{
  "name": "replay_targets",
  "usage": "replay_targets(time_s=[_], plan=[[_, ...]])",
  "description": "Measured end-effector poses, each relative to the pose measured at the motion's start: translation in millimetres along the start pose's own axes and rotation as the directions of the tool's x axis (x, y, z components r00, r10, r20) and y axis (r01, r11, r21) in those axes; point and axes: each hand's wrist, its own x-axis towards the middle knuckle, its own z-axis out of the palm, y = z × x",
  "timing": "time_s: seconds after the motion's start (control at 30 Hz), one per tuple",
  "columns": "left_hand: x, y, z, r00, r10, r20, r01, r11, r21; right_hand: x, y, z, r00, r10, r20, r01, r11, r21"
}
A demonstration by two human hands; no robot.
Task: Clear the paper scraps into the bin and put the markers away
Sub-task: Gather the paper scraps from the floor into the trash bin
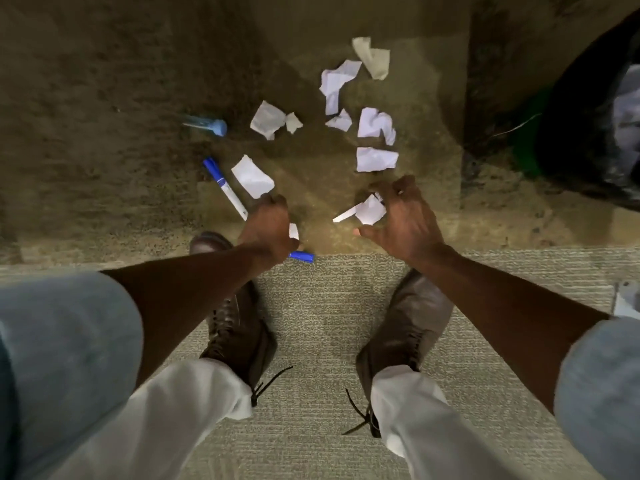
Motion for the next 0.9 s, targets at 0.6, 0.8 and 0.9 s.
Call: replay_targets(time_s=[0.6, 0.8, 0.9], plan=[[20.3, -21.1, -6.4, 0.972, 0.068, -0.227, -0.112, 0.976, -0.188, 36.2, -7.2, 20.2, 0.987, -0.142, 0.074, 0.153, 0.975, -0.163], [27.4, -38.7, -21.1, 0.96, 0.047, -0.276, -0.07, 0.995, -0.075, 37.2, -6.8, 20.9, 0.987, -0.139, 0.079, 0.155, 0.95, -0.27], [28.8, -40.6, -17.6, 0.955, 0.041, -0.293, -0.066, 0.995, -0.077, 42.0, -4.3, 17.5, 0.976, -0.194, 0.101, 0.217, 0.922, -0.32]])
